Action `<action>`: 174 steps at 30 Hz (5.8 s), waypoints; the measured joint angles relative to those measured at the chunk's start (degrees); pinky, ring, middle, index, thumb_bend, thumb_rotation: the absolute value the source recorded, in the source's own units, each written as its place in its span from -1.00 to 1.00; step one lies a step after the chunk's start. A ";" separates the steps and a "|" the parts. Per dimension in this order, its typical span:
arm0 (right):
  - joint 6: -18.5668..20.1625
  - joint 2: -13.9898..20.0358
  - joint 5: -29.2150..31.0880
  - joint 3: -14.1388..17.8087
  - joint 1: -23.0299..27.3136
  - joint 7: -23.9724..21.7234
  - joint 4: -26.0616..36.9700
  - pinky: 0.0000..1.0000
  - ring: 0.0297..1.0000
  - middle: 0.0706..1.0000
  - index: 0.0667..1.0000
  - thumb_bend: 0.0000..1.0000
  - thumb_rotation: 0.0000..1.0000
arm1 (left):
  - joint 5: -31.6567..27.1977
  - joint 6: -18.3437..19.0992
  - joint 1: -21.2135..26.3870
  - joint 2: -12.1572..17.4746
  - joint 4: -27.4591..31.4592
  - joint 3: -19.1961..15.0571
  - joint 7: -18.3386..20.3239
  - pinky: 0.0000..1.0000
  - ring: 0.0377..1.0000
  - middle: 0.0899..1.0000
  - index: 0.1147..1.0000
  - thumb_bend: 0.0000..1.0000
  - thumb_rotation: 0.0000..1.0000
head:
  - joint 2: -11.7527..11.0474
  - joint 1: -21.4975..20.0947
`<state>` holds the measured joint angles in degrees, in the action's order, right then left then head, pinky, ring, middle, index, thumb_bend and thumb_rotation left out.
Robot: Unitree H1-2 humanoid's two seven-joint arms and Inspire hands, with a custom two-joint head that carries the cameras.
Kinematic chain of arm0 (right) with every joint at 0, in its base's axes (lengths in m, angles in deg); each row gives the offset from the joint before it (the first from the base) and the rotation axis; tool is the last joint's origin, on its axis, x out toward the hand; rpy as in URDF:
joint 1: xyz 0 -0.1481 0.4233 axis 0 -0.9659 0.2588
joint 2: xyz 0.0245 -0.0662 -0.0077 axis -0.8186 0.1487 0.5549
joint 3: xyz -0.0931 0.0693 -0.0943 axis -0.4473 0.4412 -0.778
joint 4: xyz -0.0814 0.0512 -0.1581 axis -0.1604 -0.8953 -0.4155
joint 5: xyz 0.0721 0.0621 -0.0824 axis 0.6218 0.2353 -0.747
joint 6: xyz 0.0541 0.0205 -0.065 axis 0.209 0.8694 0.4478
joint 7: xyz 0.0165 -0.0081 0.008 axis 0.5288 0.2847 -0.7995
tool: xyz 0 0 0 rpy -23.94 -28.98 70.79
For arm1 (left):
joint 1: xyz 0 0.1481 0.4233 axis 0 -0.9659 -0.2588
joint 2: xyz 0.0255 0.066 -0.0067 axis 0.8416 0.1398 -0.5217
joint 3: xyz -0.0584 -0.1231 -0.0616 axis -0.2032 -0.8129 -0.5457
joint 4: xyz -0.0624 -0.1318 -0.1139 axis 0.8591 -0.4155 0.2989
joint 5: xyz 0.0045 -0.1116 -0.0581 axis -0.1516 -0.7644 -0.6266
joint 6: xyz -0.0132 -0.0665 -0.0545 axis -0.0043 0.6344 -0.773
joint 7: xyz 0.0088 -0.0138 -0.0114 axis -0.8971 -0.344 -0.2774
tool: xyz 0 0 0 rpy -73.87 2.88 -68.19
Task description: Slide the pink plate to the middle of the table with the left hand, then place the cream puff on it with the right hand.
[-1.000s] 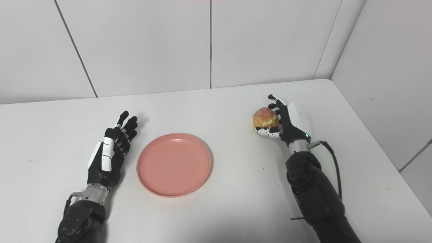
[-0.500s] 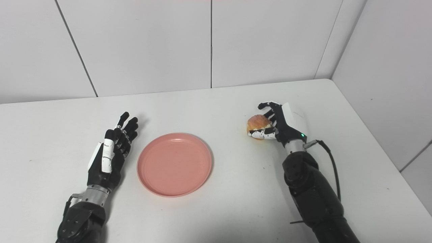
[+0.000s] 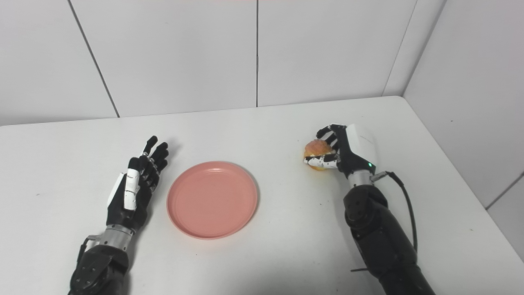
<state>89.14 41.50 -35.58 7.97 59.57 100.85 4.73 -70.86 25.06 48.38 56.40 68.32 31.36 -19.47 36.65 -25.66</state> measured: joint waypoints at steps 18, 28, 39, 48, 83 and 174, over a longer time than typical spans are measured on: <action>-2.91 -0.98 2.62 1.60 -0.43 1.97 4.70 -0.59 -0.50 -0.28 -0.04 0.02 -1.00 | 1.48 0.84 -1.37 -0.19 1.98 0.70 -0.53 1.00 0.94 0.91 0.95 0.48 1.00 | 0.70 2.81; -2.91 -0.99 3.86 1.53 -1.83 -2.17 11.88 -0.45 -0.38 -0.21 -0.02 0.03 -1.00 | 3.72 1.82 -2.56 -1.21 3.78 1.10 -2.75 1.00 0.92 0.89 0.93 0.41 1.00 | 1.76 6.68; -2.95 -1.03 5.12 1.30 -3.15 -6.19 16.39 -0.44 -0.36 -0.19 -0.03 0.03 -1.00 | 5.88 6.40 -4.24 -3.70 6.63 2.00 -5.43 0.99 0.90 0.87 0.90 0.45 1.00 | 2.72 15.02; -4.44 -0.67 5.51 0.99 -4.11 -8.70 18.17 -0.49 -0.42 -0.23 -0.03 0.03 -1.00 | 6.06 6.65 -4.48 -5.07 6.79 2.49 -6.70 1.00 1.00 1.00 1.00 0.48 1.00 | 3.08 18.46; -14.02 -2.36 7.65 -3.56 -6.52 -15.51 21.92 -0.54 -0.47 -0.26 -0.05 0.03 -1.00 | 12.20 6.31 -4.46 -9.19 6.07 4.69 -12.61 1.00 1.00 1.00 1.00 0.43 1.00 | 3.16 23.47; -21.56 -3.74 -5.62 -12.38 -6.03 -23.45 16.46 0.87 0.81 0.83 0.73 0.30 0.17 | 10.93 6.95 -3.52 -9.32 5.68 3.96 -11.37 1.00 1.00 1.00 1.00 0.47 1.00 | 4.57 19.60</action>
<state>67.58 37.77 -41.20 -4.40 53.54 77.40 21.19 -59.94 32.01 44.86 47.08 74.00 35.32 -30.84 41.22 -6.06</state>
